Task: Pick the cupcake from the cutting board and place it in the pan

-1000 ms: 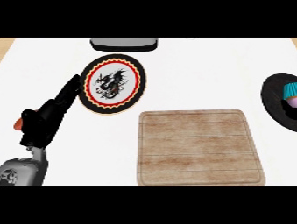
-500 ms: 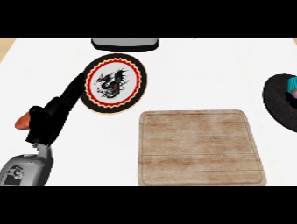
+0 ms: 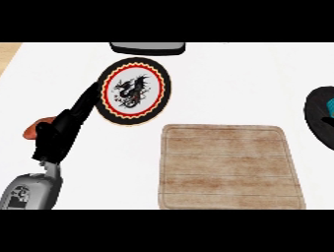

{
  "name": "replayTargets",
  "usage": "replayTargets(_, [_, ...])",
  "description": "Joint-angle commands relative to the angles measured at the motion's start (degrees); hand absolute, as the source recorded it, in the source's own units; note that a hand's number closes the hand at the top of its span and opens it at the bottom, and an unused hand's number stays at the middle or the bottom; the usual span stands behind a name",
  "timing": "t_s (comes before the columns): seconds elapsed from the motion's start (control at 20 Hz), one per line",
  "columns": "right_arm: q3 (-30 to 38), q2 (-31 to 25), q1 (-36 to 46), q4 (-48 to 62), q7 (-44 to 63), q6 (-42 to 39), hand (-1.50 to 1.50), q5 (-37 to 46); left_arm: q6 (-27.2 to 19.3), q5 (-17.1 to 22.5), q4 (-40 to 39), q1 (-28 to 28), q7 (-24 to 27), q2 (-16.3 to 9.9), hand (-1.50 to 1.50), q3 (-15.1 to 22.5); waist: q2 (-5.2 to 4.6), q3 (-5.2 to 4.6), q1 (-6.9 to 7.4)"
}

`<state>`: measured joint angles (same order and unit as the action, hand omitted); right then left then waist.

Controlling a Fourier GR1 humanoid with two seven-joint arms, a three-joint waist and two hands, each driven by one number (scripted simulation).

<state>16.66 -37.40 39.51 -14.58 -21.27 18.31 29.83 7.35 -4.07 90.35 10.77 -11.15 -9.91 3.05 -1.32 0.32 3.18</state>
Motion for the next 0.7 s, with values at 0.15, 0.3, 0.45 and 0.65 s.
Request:
replayTargets(0.15, [9.08,0.87,1.67,1.71,-9.43,-5.07,-1.5,-9.38,0.23,0.32,1.44,-1.17,0.16,-0.18,0.0,-0.35,-0.09,0.2,0.19])
replayTargets(0.3, [14.33,1.39,2.16,1.77,-12.1,-7.26,-1.5,-14.84,0.12,-0.35,1.83,-2.3,0.46,0.39,0.0,0.76,-0.04,0.2,-0.14])
replayTargets(0.45, [17.18,-1.12,1.31,3.2,-14.22,-13.7,-1.5,-17.86,-0.52,-0.8,2.28,-1.72,-0.29,0.0,0.0,0.09,-0.06,0.19,-0.38])
replayTargets(0.65, [19.2,-5.23,-2.35,4.88,-17.47,-24.66,-1.5,-20.24,-0.17,-0.62,-0.01,-1.65,1.94,-0.52,0.0,-1.07,-0.09,0.12,-1.16])
